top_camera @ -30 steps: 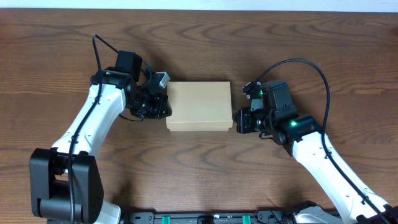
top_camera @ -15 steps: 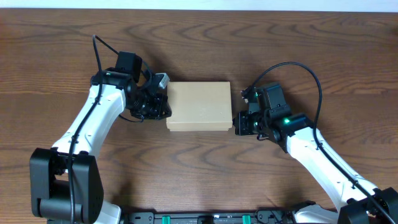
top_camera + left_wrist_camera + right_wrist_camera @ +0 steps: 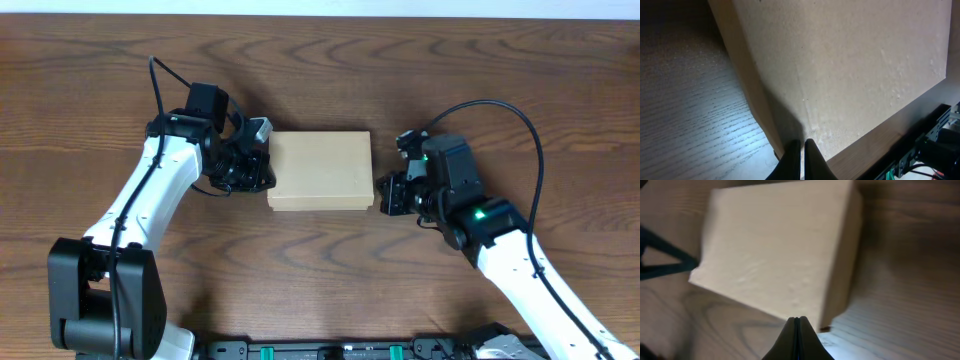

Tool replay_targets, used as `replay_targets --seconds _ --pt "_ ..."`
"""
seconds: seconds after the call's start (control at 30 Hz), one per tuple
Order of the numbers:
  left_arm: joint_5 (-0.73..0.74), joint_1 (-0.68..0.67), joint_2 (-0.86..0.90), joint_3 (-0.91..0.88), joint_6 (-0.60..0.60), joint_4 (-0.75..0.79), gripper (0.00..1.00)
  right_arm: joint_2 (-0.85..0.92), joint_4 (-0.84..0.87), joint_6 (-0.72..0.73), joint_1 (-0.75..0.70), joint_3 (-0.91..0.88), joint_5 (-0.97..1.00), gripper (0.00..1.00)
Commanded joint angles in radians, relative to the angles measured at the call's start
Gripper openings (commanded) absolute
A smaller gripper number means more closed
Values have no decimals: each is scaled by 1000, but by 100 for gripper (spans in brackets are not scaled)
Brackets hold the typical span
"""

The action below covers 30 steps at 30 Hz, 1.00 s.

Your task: Pack container

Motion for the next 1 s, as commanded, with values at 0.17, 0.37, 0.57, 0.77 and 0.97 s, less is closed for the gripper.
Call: replay_targets --seconds 0.17,0.37,0.57,0.77,0.97 --pt "-41 0 5 -13 -5 0 6 106 0 -9 64 -2 56 1" --pt "-41 0 5 -13 -5 0 6 175 2 -6 64 -2 66 1" --pt "-40 6 -25 5 -47 -11 6 119 -10 -6 65 29 4 1" --pt "-45 6 -224 30 -84 -45 6 -95 -161 -6 65 106 46 1" --pt "-80 -24 -511 17 -93 -175 6 -375 -402 -5 65 111 78 1"
